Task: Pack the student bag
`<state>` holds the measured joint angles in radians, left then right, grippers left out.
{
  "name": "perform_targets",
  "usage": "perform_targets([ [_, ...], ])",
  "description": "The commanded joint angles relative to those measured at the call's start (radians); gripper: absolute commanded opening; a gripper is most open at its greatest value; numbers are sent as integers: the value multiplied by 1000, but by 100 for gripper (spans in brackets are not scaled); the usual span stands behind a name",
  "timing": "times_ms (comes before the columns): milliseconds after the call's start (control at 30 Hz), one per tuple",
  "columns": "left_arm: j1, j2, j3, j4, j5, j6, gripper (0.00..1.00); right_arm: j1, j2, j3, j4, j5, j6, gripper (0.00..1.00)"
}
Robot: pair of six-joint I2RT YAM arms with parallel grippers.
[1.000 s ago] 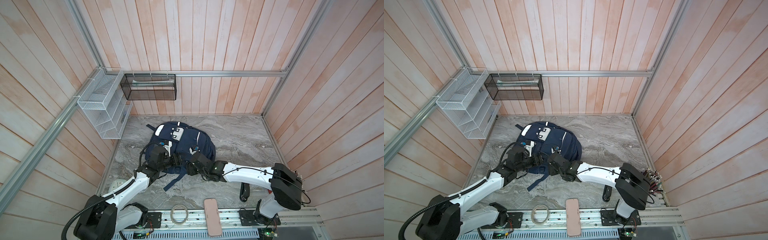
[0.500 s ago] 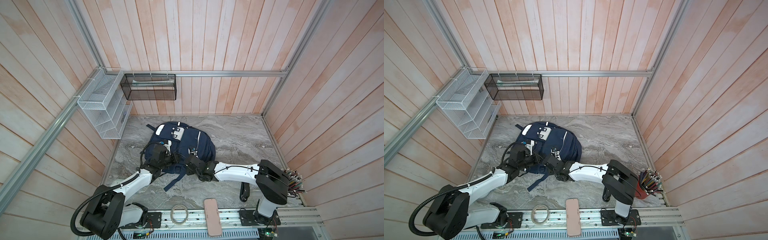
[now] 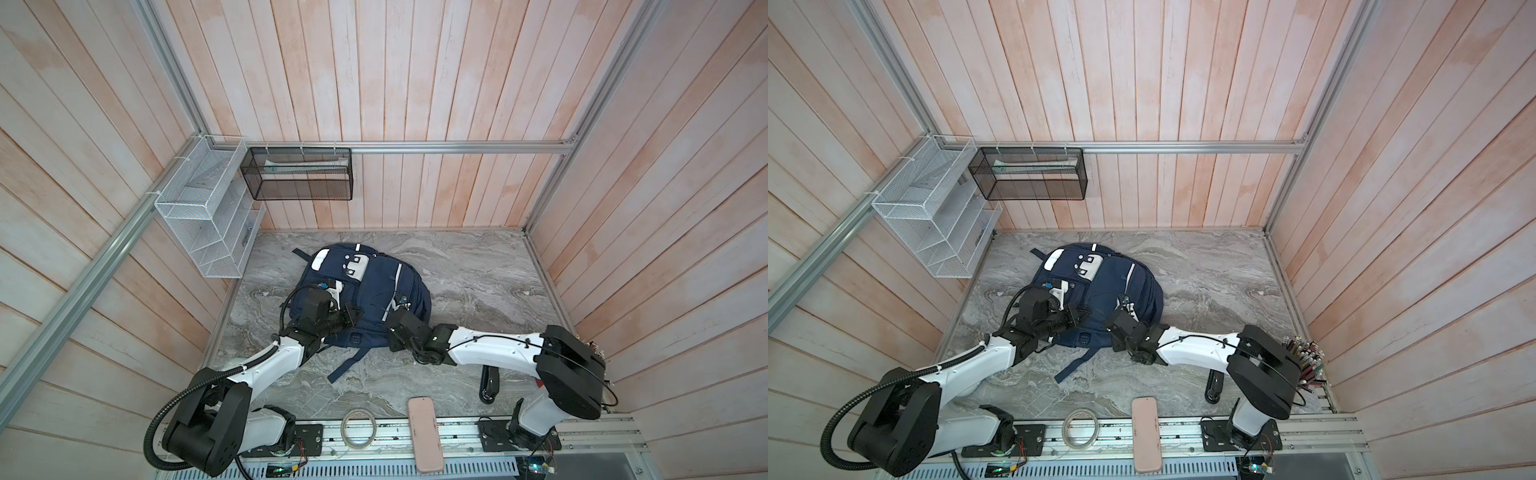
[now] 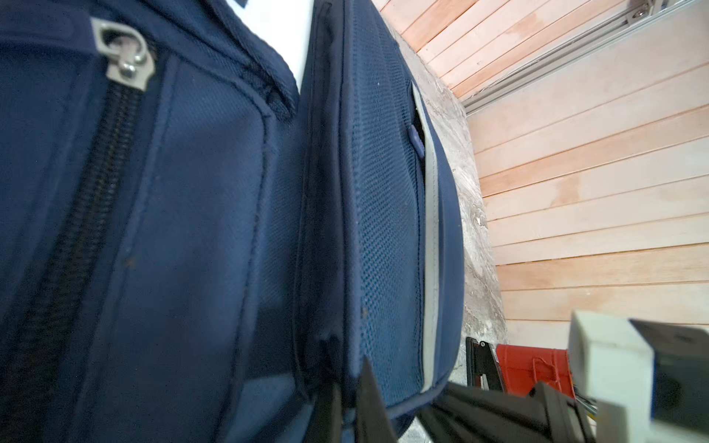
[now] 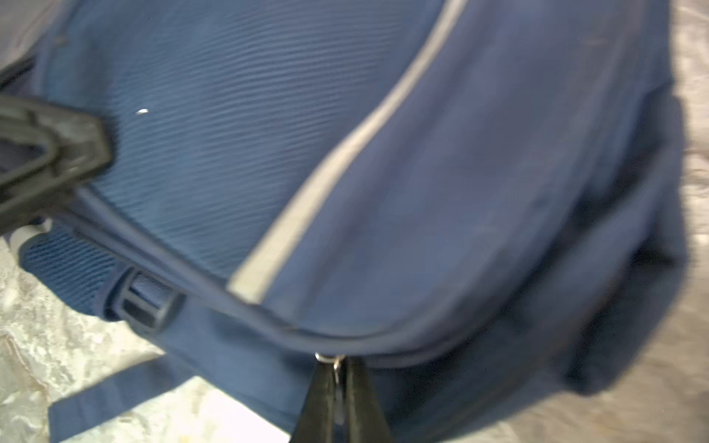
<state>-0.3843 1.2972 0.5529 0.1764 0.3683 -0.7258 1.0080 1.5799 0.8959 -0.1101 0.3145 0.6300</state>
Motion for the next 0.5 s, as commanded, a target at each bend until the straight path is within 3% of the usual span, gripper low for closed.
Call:
perform_targets([
  [0, 22, 31, -20, 55, -33, 41, 0, -104, -68, -72, -14, -66, -141, 3],
  [233, 26, 122, -37, 147, -8, 25, 0, -314, -78, -61, 78, -225, -397, 0],
  [367, 36, 156, 1, 148, -18, 38, 0, -295, -104, -61, 45, -293, -424, 0],
  [467, 58, 176, 58, 129, -17, 56, 4, -223, -171, -103, 13, -300, -403, 0],
])
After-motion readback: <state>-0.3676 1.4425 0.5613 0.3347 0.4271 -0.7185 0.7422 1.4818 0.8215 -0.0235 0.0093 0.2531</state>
